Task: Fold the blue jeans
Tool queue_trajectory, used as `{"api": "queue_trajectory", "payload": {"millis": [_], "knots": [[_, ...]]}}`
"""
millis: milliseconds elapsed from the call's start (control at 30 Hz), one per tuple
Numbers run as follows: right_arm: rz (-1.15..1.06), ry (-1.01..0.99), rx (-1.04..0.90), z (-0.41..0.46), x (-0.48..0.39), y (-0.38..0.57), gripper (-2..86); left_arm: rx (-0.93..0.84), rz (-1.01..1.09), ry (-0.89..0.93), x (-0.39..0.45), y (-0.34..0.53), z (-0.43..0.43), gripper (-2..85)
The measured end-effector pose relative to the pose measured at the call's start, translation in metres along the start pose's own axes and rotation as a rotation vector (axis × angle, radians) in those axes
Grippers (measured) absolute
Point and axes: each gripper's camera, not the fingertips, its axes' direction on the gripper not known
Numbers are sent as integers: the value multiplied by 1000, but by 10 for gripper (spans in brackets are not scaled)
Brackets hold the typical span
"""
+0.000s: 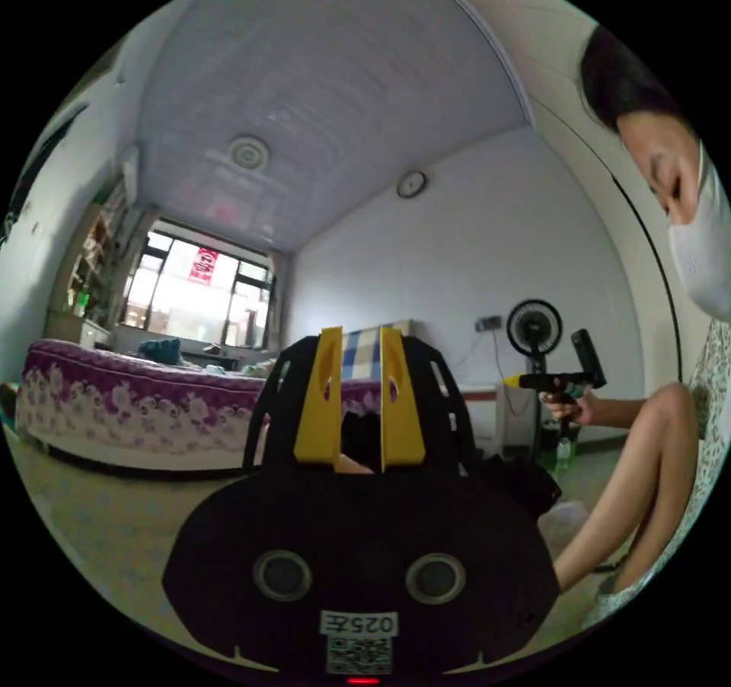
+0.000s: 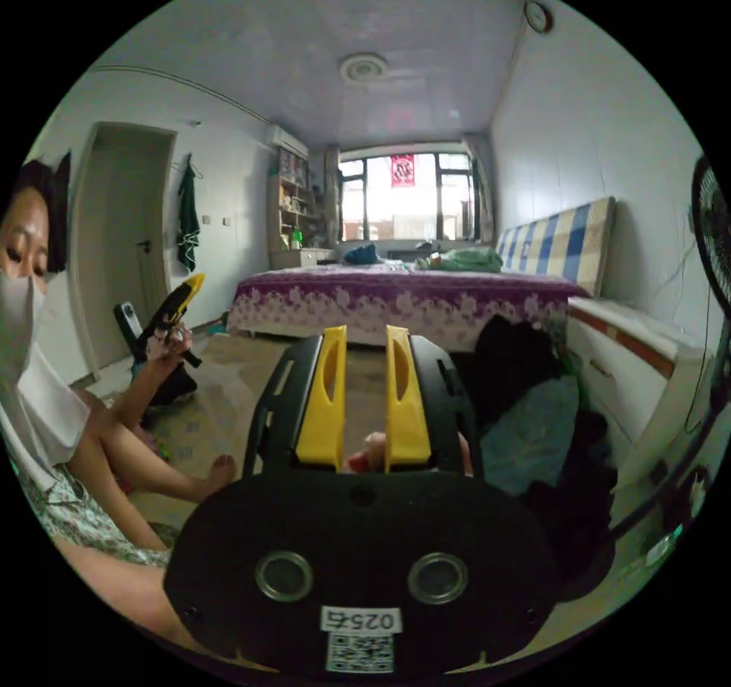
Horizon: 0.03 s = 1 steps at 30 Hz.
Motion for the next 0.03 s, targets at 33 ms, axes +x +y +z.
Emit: {"api": "queue_trajectory", "payload": {"millis": [33], "knots": [[36,10,-50,10,12,17,104,-70,10,70,16,8,25,52]]}}
